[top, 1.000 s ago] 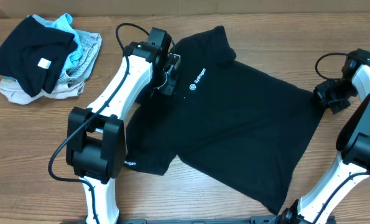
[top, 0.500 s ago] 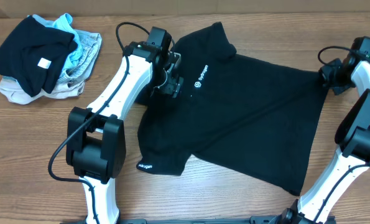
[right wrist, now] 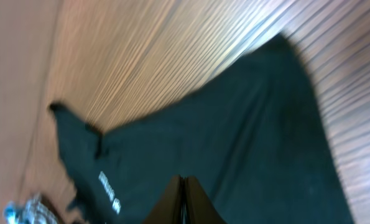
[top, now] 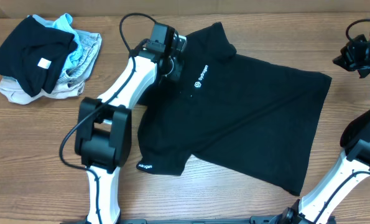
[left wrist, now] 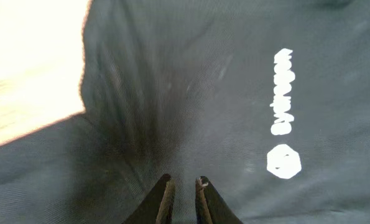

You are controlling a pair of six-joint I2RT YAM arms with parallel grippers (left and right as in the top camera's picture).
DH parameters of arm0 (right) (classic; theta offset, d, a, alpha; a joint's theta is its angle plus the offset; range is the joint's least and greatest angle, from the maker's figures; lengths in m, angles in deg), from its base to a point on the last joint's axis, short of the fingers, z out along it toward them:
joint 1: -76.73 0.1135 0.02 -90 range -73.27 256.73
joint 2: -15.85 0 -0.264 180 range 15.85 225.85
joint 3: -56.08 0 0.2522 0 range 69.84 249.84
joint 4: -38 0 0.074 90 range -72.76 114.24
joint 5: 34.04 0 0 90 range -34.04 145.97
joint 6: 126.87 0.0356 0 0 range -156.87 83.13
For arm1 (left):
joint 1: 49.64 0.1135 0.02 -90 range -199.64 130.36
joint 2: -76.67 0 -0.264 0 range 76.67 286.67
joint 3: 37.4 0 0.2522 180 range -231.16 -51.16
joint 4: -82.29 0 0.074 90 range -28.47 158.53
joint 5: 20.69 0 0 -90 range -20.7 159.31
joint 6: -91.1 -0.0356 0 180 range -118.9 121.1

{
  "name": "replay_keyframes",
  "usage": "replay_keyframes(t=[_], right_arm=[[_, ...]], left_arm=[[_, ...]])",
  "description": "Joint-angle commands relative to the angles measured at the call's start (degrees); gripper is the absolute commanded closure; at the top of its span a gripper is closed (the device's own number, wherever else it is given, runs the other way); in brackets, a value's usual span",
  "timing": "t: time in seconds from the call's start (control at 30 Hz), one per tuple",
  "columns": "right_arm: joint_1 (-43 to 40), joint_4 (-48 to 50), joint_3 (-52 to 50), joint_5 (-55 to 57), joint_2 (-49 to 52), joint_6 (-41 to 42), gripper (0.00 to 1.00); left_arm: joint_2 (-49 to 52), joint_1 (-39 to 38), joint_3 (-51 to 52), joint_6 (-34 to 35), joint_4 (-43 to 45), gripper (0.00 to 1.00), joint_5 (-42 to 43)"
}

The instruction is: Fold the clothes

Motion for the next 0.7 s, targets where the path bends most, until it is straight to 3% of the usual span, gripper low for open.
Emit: replay_keyframes(t=[0.0, 0.17, 0.37, 0.47, 0.67], right_arm=[[2.4, -2.4, 1.6, -3.3, -4.9, -5.9, 0.95], [6.2, -7.1, 1.6, -3.3, -7.8, -9.2, 0.94], [11.4, -10.9, -0.5, 4.0, -7.8, -9.2, 0.91], [13.9, -10.9, -4.0, 8.2, -7.8, -7.5, 0.89], [17.1, -4.5, -16.6, 10.8, -7.8, -3.7, 0.85]], left_arm=[[4.5, 0.7, -0.5, -0.2, 0.1, 0.89, -1.1], [7.9, 2.2, -0.5, 2.6, 0.1, 0.94, -6.1], [8.2, 7.7, -0.5, 10.3, -0.7, 0.89, -14.8], [8.2, 11.7, -0.5, 11.5, -1.2, 0.96, -10.2], [8.1, 16.4, -5.6, 8.0, -5.7, 0.96, 5.5]])
